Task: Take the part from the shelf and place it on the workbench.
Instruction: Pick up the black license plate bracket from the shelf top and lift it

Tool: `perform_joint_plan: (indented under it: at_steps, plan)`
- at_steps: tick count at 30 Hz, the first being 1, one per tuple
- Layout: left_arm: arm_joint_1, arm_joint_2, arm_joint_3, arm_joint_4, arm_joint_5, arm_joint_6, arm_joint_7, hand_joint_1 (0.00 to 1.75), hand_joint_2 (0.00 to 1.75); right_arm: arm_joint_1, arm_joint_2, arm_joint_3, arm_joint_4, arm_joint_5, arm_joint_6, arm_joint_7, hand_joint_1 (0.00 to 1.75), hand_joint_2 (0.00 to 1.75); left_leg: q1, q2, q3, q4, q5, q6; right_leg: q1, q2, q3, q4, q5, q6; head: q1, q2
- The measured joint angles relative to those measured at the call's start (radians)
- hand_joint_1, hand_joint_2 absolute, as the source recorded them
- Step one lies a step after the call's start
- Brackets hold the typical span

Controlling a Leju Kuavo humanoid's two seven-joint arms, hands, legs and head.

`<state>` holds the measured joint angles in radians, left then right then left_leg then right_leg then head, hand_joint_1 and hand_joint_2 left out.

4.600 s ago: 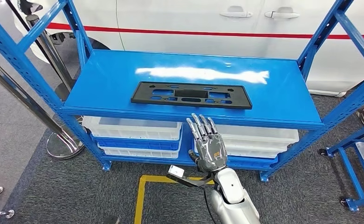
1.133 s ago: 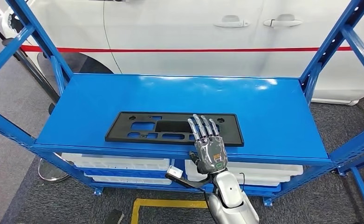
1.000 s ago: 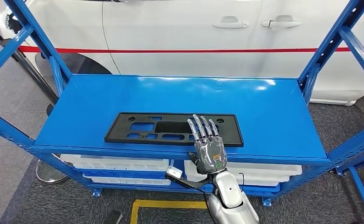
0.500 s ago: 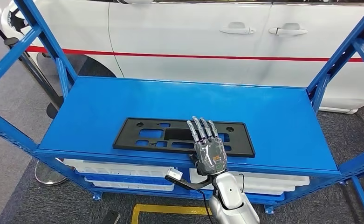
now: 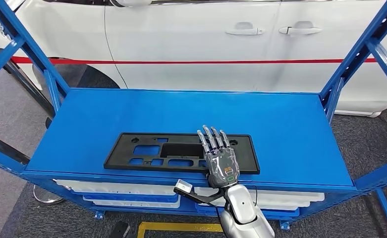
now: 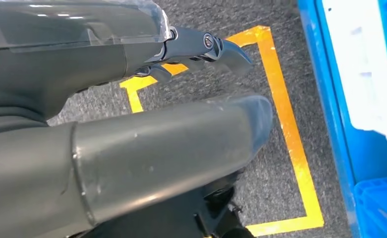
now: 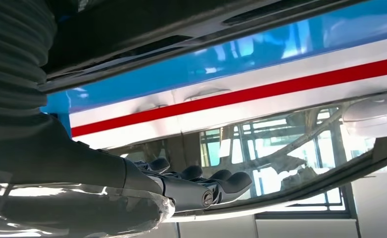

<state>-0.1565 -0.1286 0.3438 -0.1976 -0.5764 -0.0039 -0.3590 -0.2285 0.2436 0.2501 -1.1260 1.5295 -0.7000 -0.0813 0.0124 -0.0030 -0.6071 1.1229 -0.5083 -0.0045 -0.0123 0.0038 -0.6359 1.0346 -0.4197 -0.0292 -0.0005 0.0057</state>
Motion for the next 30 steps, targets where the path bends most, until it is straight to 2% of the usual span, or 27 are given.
perform_joint_plan:
  at_steps: [1, 2, 4, 5, 7, 8, 10, 11, 12, 13, 15, 16, 18, 21, 22, 23, 25, 26, 27, 28, 29, 30]
  plan:
    - [-0.002, 0.0, 0.001, 0.0, 0.0, 0.001, 0.0, 0.0, 0.0, 0.0, 0.0, 0.002, 0.002, 0.0, 0.0, 0.001, 1.29, 1.75, -0.003, 0.0, 0.021, -0.057, 0.018, 0.005, 0.001, 0.0, 0.001, 0.001, 0.0, 0.003, 0.0, 0.0]
    - [-0.003, 0.0, 0.002, 0.0, 0.0, 0.002, -0.001, 0.0, 0.0, -0.001, 0.0, 0.005, 0.004, 0.0, 0.0, 0.002, 1.72, 1.75, -0.006, 0.0, 0.033, -0.092, 0.025, 0.01, 0.001, 0.0, 0.001, 0.001, 0.0, 0.008, 0.0, 0.0]
    - [-0.003, 0.0, 0.005, 0.0, 0.0, 0.004, -0.001, 0.0, 0.0, -0.001, -0.001, 0.01, 0.008, -0.001, 0.0, 0.005, 1.75, 1.75, -0.011, -0.001, 0.035, -0.105, 0.026, 0.018, 0.002, -0.001, 0.0, 0.001, 0.0, 0.022, 0.0, 0.0]
    - [-0.002, 0.0, 0.005, 0.0, 0.0, 0.005, -0.001, 0.0, 0.0, -0.002, -0.002, 0.013, 0.009, -0.001, 0.0, 0.006, 1.75, 1.75, -0.008, -0.001, 0.039, -0.109, 0.038, 0.024, 0.003, -0.001, 0.001, 0.002, -0.001, 0.029, 0.0, 0.0]
    - [-0.003, -0.001, 0.006, 0.0, 0.0, 0.006, -0.001, 0.0, 0.0, -0.006, -0.004, 0.016, 0.013, -0.002, 0.0, 0.008, 1.75, 1.75, -0.003, 0.0, 0.046, -0.12, 0.055, 0.033, 0.003, -0.002, -0.007, 0.03, -0.026, 0.04, 0.001, 0.0]
    - [-0.005, -0.001, 0.007, 0.0, 0.0, 0.007, -0.001, 0.0, 0.0, -0.007, -0.005, 0.017, 0.014, -0.002, 0.0, 0.009, 1.75, 1.75, -0.002, 0.001, 0.048, -0.124, 0.06, 0.037, 0.002, -0.002, -0.025, 0.072, -0.054, 0.045, 0.0, 0.0]
    - [-0.006, -0.001, 0.008, 0.0, -0.001, 0.012, -0.002, 0.0, 0.0, -0.006, -0.009, 0.019, 0.018, -0.004, 0.0, 0.01, 1.75, 1.75, -0.004, 0.002, 0.044, -0.123, 0.062, 0.043, 0.0, -0.002, -0.077, 0.189, -0.118, 0.051, 0.0, 0.0]
    - [-0.006, -0.001, 0.008, 0.0, -0.002, 0.015, -0.003, 0.0, 0.0, -0.005, -0.012, 0.019, 0.02, -0.005, 0.0, 0.01, 1.75, 1.75, -0.005, 0.002, 0.043, -0.122, 0.062, 0.043, -0.001, -0.002, -0.098, 0.237, -0.135, 0.053, 0.0, 0.0]
    - [-0.006, -0.001, 0.009, 0.0, -0.003, 0.018, -0.004, 0.0, 0.0, -0.003, -0.014, 0.02, 0.021, -0.007, 0.0, 0.009, 1.75, 1.75, -0.005, 0.001, 0.042, -0.12, 0.061, 0.043, -0.001, -0.002, -0.105, 0.255, -0.133, 0.054, 0.0, 0.0]
    - [-0.006, -0.001, 0.009, 0.0, -0.004, 0.02, -0.005, 0.0, 0.0, -0.002, -0.016, 0.02, 0.022, -0.009, 0.0, 0.009, 1.75, 1.75, -0.005, 0.001, 0.041, -0.118, 0.06, 0.043, -0.002, -0.003, -0.096, 0.24, -0.115, 0.054, 0.0, 0.0]
    - [-0.006, -0.002, 0.009, 0.0, -0.006, 0.023, -0.008, 0.0, 0.0, -0.002, -0.017, 0.02, 0.021, -0.014, 0.0, 0.009, 1.75, 1.75, -0.005, 0.0, 0.041, -0.11, 0.053, 0.039, -0.002, -0.003, -0.036, 0.125, -0.056, 0.05, 0.0, 0.0]
    - [-0.007, -0.002, 0.009, 0.0, -0.006, 0.024, -0.008, 0.0, 0.0, -0.003, -0.018, 0.02, 0.021, -0.016, 0.0, 0.008, 1.75, 1.75, -0.007, -0.001, 0.04, -0.103, 0.049, 0.034, -0.001, -0.003, -0.008, 0.069, -0.038, 0.046, 0.0, 0.0]
    - [-0.008, -0.002, 0.009, 0.0, -0.006, 0.025, -0.01, 0.0, 0.0, -0.004, -0.018, 0.02, 0.018, -0.016, -0.001, 0.008, 1.75, 1.75, -0.01, -0.001, 0.036, -0.096, 0.043, 0.025, 0.002, -0.002, 0.015, 0.019, -0.033, 0.035, 0.0, 0.0]
    - [-0.009, -0.002, 0.009, 0.0, -0.006, 0.028, -0.012, 0.0, 0.0, -0.005, -0.018, 0.02, 0.007, -0.016, -0.002, 0.005, 1.75, 1.75, -0.009, -0.001, 0.036, -0.093, 0.036, 0.01, 0.002, -0.002, 0.019, 0.012, -0.032, 0.019, 0.0, 0.0]
    - [-0.01, -0.002, 0.01, 0.0, -0.006, 0.029, -0.012, 0.0, 0.0, -0.006, -0.018, 0.02, 0.002, -0.016, -0.002, 0.003, 1.75, 1.75, -0.008, -0.001, 0.03, -0.076, 0.022, 0.004, 0.001, -0.003, 0.022, 0.008, -0.031, 0.013, 0.0, 0.0]
    - [-0.011, -0.002, 0.01, 0.0, -0.006, 0.031, -0.013, 0.0, 0.0, -0.008, -0.018, 0.02, -0.001, -0.017, -0.002, 0.001, 1.75, 1.75, -0.006, 0.0, 0.014, -0.037, -0.002, -0.001, -0.002, -0.005, 0.025, 0.004, -0.03, 0.008, 0.0, 0.0]
    - [-0.011, -0.002, 0.013, 0.0, -0.006, 0.035, -0.015, 0.0, 0.0, -0.009, -0.018, 0.02, -0.006, -0.019, -0.002, -0.003, 1.75, 1.75, -0.002, 0.0, -0.043, 0.087, -0.065, -0.011, -0.002, -0.007, 0.027, 0.003, -0.031, 0.003, 0.0, 0.0]
    - [-0.01, -0.002, 0.014, 0.0, -0.006, 0.036, -0.016, 0.0, 0.0, -0.01, -0.018, 0.02, -0.007, -0.019, -0.002, -0.004, 1.75, 1.75, 0.0, 0.0, -0.07, 0.144, -0.085, -0.015, -0.002, -0.008, 0.027, 0.003, -0.031, 0.002, 0.0, 0.0]
    - [-0.009, -0.002, 0.015, 0.0, -0.006, 0.037, -0.017, 0.0, 0.0, -0.01, -0.018, 0.02, -0.007, -0.019, -0.002, -0.005, 1.75, 1.75, 0.002, 0.0, -0.084, 0.171, -0.086, -0.017, -0.002, -0.008, 0.027, 0.004, -0.032, 0.002, 0.0, 0.0]
    - [-0.008, -0.002, 0.016, 0.0, -0.006, 0.038, -0.017, 0.0, 0.0, -0.01, -0.018, 0.02, -0.007, -0.019, -0.002, -0.006, 1.75, 1.75, 0.003, 0.0, -0.08, 0.162, -0.069, -0.018, -0.002, -0.007, 0.028, 0.004, -0.032, 0.002, 0.0, 0.0]
    - [-0.008, -0.002, 0.016, 0.0, -0.006, 0.04, -0.018, 0.0, 0.0, -0.009, -0.018, 0.02, -0.008, -0.02, -0.002, -0.007, 1.75, 1.75, 0.004, 0.0, -0.059, 0.115, -0.037, -0.017, -0.002, -0.006, 0.029, 0.004, -0.032, 0.003, 0.0, 0.0]
    - [-0.008, -0.002, 0.017, 0.0, -0.006, 0.041, -0.02, 0.0, 0.0, -0.009, -0.018, 0.02, -0.011, -0.02, -0.002, -0.008, 1.75, 1.75, 0.005, 0.0, -0.026, 0.044, -0.001, -0.015, -0.002, -0.005, 0.03, 0.004, -0.033, 0.004, 0.0, 0.0]
